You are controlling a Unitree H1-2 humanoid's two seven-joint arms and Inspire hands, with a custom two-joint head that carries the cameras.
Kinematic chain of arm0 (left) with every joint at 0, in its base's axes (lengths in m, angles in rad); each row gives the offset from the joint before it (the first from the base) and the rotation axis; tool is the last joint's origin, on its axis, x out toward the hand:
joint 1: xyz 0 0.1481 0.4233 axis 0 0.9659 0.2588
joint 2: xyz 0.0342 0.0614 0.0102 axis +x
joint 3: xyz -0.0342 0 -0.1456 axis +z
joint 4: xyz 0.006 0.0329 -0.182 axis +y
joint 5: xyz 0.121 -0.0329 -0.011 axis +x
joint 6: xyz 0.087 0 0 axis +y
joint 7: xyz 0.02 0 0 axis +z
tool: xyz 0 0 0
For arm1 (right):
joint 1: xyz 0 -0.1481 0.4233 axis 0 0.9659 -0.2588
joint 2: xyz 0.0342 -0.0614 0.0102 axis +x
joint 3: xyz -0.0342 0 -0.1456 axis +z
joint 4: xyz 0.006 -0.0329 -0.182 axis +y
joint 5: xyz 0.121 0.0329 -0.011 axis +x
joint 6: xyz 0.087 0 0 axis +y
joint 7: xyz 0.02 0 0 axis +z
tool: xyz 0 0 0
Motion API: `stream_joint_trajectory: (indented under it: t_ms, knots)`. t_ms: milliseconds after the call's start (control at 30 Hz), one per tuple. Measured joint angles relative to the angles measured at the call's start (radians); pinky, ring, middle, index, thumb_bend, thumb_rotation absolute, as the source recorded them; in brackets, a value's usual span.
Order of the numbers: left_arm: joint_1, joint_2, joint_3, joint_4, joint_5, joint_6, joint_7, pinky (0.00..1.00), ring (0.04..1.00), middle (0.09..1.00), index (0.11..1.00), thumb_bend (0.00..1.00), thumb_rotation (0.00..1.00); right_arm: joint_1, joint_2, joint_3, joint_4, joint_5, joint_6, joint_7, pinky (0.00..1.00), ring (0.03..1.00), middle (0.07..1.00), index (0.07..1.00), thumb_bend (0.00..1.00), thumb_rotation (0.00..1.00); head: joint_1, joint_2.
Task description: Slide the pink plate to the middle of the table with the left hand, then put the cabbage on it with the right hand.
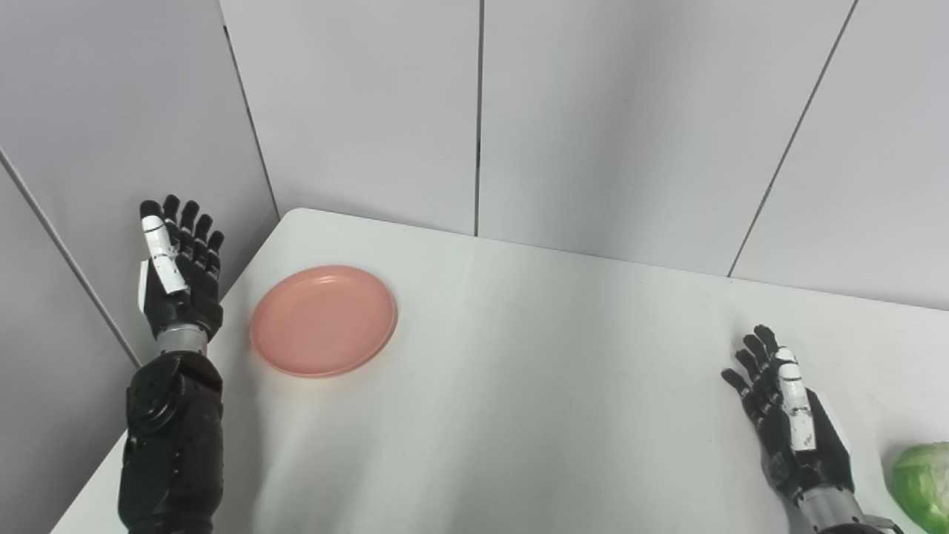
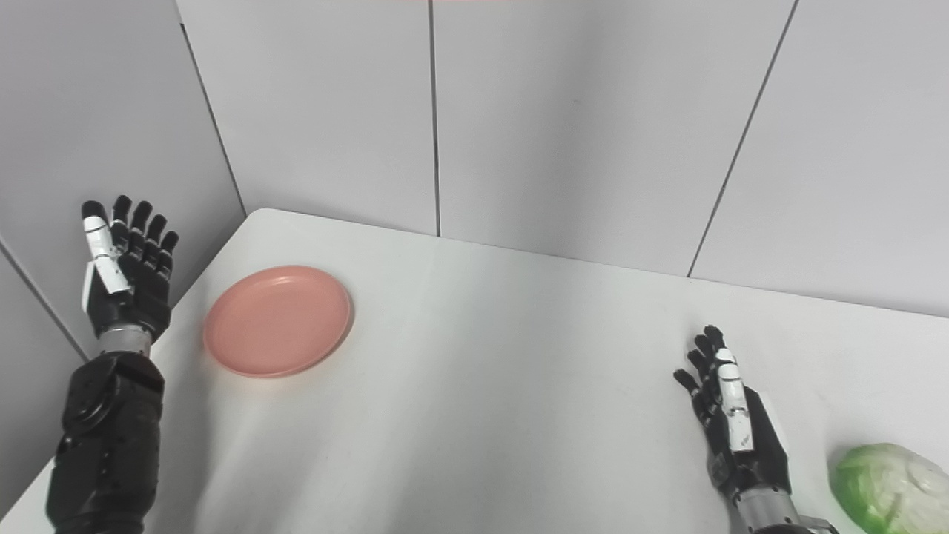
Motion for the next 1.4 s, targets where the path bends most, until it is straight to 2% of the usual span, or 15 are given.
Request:
stream_joint_trajectory:
  t_ms: [167, 333, 567, 933, 1267, 1400]
  knots:
    - [0.001, 0.002, 0.0, 0.014, -0.021, 0.0, 0.0, 1.0, 0.982, 0.988, 0.992, 0.66, 1.0, 0.0, 0.0, 0.0, -0.003, 0.001, 0.003, -0.003, 1.0, 1.0, 1.0, 1.0, 0.08, 1.0, 0.003, 0.003]
    - [0.004, 0.002, -0.01, 0.032, -0.021, 0.001, 0.0, 1.0, 0.993, 0.999, 0.998, 0.63, 1.0, 0.0, 0.0, -0.002, -0.026, 0.007, 0.039, -0.006, 1.0, 1.0, 1.0, 1.0, 0.08, 1.0, 0.005, 0.005]
    - [-0.001, 0.001, -0.008, 0.138, -0.024, -0.001, -0.004, 0.99, 0.993, 0.992, 0.992, 0.62, 1.0, 0.001, 0.002, -0.005, -0.026, 0.003, 0.039, -0.012, 1.0, 1.0, 1.0, 1.0, 0.09, 1.0, 0.005, 0.005]
    - [-0.015, 0.003, -0.008, 0.244, -0.033, -0.017, -0.026, 1.0, 0.985, 0.985, 0.982, 0.64, 1.0, 0.002, 0.003, -0.004, -0.028, -0.006, 0.038, -0.012, 1.0, 1.0, 1.0, 1.0, 0.08, 1.0, 0.006, 0.012]
    - [-0.055, 0.034, 0.001, 0.351, -0.054, -0.065, -0.077, 1.0, 0.97, 0.967, 0.954, 0.65, 1.0, 0.005, 0.008, -0.006, -0.032, 0.001, 0.038, -0.021, 1.0, 1.0, 1.0, 1.0, 0.08, 1.0, 0.002, 0.014]
    - [-0.061, 0.035, -0.007, 0.372, -0.063, -0.074, -0.112, 1.0, 0.998, 0.997, 0.994, 0.63, 1.0, 0.006, 0.008, -0.006, -0.032, 0.003, 0.038, -0.021, 1.0, 1.0, 1.0, 1.0, 0.07, 1.0, -0.003, 0.017]
